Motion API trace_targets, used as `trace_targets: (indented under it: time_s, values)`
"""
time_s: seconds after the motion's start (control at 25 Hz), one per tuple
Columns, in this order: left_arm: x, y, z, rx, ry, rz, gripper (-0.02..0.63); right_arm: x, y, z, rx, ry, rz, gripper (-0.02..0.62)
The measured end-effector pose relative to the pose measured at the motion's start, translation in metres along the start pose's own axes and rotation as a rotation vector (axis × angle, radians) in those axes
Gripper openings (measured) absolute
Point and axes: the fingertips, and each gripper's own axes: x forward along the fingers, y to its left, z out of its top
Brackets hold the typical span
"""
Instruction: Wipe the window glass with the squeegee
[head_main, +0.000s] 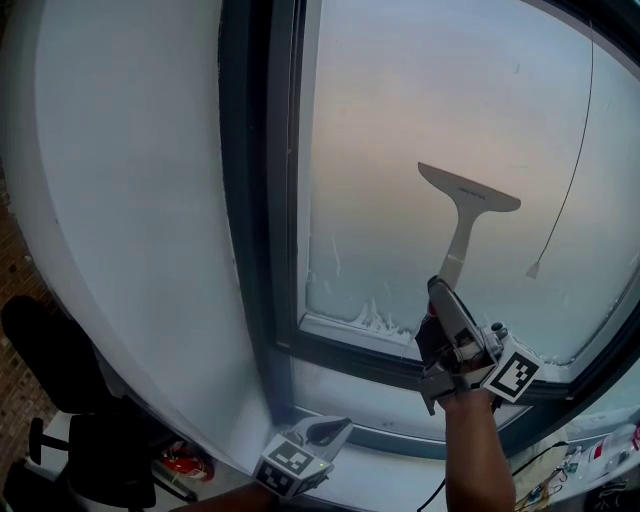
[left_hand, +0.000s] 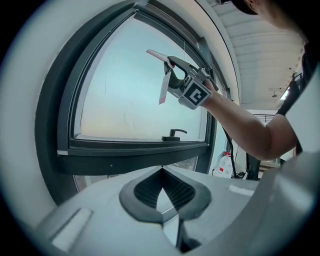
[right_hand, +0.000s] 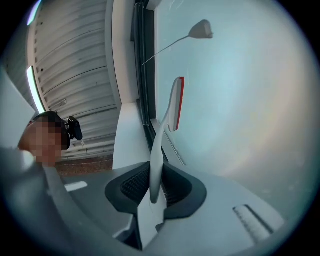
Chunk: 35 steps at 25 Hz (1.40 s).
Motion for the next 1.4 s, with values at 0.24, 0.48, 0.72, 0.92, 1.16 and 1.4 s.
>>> trace_targets:
  time_s: [0.24,0.48,0.72,0.92,1.16,1.4]
  values:
    - [0.001,-0.003,0.006,-0.002,-0.004,0.018,0.001,0.026,0.002,0.045,-0.061,0.014,0.033,0.091]
    - [-0.001,-0.007,0.003,0.004,-0.008,0.027,0.001,0.034,0.001,0.063,-0.045,0.021,0.06,0.091]
    - [-0.001,-0.007,0.007,0.009,-0.013,0.038,0.001,0.033,0.001,0.062,-0.016,0.036,0.084,0.091]
    - [0.001,-0.01,0.006,0.008,-0.007,0.037,0.001,0.026,-0.005,0.055,0.011,0.044,0.076,0.091]
    - [0.002,-0.012,0.006,0.01,-0.006,0.034,0.001,0.015,-0.009,0.04,0.036,0.045,0.068,0.091]
    - [0.003,-0.014,0.004,0.009,0.001,0.025,0.001,0.001,-0.013,0.021,0.071,0.063,0.053,0.091]
